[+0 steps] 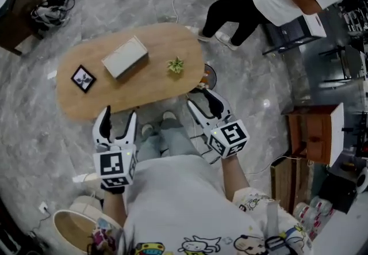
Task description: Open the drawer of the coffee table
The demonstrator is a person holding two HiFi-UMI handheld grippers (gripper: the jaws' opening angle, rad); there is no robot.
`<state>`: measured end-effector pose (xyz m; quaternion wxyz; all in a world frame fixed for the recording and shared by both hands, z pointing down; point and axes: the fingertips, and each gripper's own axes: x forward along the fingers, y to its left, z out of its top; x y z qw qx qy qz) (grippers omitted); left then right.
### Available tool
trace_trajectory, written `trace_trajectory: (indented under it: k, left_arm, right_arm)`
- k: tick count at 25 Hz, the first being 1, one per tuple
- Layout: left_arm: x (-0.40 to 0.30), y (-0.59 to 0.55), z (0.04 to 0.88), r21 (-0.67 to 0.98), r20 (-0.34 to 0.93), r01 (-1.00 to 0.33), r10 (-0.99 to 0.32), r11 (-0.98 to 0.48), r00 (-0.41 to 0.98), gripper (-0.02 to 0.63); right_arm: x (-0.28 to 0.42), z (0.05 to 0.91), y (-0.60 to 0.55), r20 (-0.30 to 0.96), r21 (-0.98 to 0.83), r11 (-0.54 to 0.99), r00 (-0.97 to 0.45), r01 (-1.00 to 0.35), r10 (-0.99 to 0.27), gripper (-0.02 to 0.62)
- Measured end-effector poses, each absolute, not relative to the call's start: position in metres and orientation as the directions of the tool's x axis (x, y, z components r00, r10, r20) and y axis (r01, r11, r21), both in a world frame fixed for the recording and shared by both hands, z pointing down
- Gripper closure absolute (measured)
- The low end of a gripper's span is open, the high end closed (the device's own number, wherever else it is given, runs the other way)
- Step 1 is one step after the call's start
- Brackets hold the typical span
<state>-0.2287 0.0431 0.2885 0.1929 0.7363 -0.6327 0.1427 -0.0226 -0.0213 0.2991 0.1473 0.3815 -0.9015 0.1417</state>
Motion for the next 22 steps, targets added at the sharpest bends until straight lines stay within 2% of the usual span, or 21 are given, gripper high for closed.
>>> trace_trajectory:
  k: [10, 22]
  left_arm:
    - [-0.164, 0.017, 0.294, 0.111, 0.467, -0.964, -0.843, -0.242, 0.265, 0.337]
    - [-0.104, -0.008, 0.334, 0.125, 0.541, -0.950, -0.784, -0.285, 0.306, 0.337]
  right_arm:
    - [0.049, 0.305, -0.015, 0.395, -0.148, 0.584, -0.589, -0.799, -0.706, 0.390]
    - [0.088, 0.345, -0.043, 0.445, -0.147, 0.619, -0.611, -0.771, -0.655, 0.390]
